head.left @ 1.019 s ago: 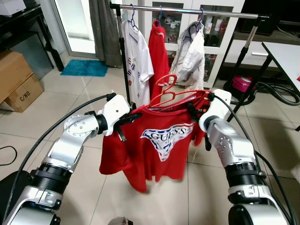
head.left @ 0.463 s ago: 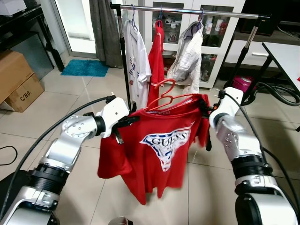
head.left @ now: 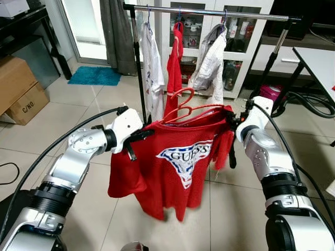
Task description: Hang hanger
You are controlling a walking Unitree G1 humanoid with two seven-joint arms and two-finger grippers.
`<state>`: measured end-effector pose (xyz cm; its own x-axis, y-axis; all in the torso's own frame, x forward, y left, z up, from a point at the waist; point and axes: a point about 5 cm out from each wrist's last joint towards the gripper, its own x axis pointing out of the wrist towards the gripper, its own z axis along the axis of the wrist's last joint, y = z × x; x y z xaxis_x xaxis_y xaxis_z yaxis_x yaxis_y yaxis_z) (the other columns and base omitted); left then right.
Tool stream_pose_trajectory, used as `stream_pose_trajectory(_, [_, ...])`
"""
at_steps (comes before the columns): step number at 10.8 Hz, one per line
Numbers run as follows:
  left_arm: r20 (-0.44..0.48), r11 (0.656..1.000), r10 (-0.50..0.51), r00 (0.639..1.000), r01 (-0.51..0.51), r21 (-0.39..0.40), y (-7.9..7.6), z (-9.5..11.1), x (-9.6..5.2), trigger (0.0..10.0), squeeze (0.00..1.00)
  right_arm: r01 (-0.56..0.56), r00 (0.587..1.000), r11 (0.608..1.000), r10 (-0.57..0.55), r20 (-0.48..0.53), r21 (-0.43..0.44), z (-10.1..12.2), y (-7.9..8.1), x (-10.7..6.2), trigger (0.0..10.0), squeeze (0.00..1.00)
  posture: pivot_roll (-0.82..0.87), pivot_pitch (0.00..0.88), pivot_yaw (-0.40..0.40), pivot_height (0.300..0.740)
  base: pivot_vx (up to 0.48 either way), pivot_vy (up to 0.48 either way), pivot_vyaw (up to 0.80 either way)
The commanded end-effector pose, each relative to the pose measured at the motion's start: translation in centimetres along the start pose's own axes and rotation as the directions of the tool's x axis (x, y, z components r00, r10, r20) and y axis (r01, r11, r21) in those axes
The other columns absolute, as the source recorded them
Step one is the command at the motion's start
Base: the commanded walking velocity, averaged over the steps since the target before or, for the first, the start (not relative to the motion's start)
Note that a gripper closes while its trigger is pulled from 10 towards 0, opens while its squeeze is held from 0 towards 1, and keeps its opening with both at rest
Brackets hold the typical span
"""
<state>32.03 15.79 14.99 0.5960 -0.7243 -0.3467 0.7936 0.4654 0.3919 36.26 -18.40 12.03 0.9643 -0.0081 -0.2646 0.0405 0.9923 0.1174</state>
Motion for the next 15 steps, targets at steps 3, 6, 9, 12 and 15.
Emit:
stream_pose_trajectory(3, [-0.040, 1.000, 0.001, 0.999, 0.000, 0.018, 0.0, -0.6, -0.4, 0.0, 0.00, -0.026, 0.998, 0.999, 0.027, 0.061, -0.029, 1.3, -0.1, -0.1, 0.0, 0.00, 0.05, 0.000, 0.005, 0.740, 0.000, 0.000, 0.00])
stream_pose_trajectory(6, [-0.104, 0.999, -0.017, 0.994, 0.020, 0.030, -0.2, -1.5, -0.5, 0.0, 0.00, -0.128, 0.985, 0.989, 0.135, 0.108, -0.074, 3.3, 1.2, -0.5, 0.0, 0.00, 0.05, 0.000, 0.009, 0.740, 0.000, 0.000, 0.00])
stream_pose_trajectory(9, [-0.122, 0.998, -0.058, 0.991, 0.063, 0.032, -0.8, -1.8, -0.4, 0.0, 0.00, -0.146, 0.979, 0.986, 0.155, 0.134, -0.074, 4.3, 1.6, -0.6, 0.0, 0.00, 0.05, 0.000, 0.008, 0.740, 0.000, 0.000, 0.00])
stream_pose_trajectory(12, [-0.143, 0.999, 0.004, 0.990, 0.002, 0.038, -0.1, -2.0, -0.4, 0.0, 0.00, -0.249, 0.958, 0.951, 0.269, 0.095, -0.185, 4.9, 3.1, -1.6, 0.0, 0.00, 0.05, 0.000, 0.005, 0.740, 0.000, 0.000, 0.00])
stream_pose_trajectory(15, [-0.125, 0.999, 0.023, 0.992, -0.017, 0.046, 0.1, -1.7, 0.4, 0.0, 0.00, -0.317, 0.942, 0.918, 0.333, 0.031, -0.239, 4.1, 5.0, -3.3, 0.0, 0.00, 0.05, 0.000, 0.006, 0.740, 0.000, 0.000, 0.00])
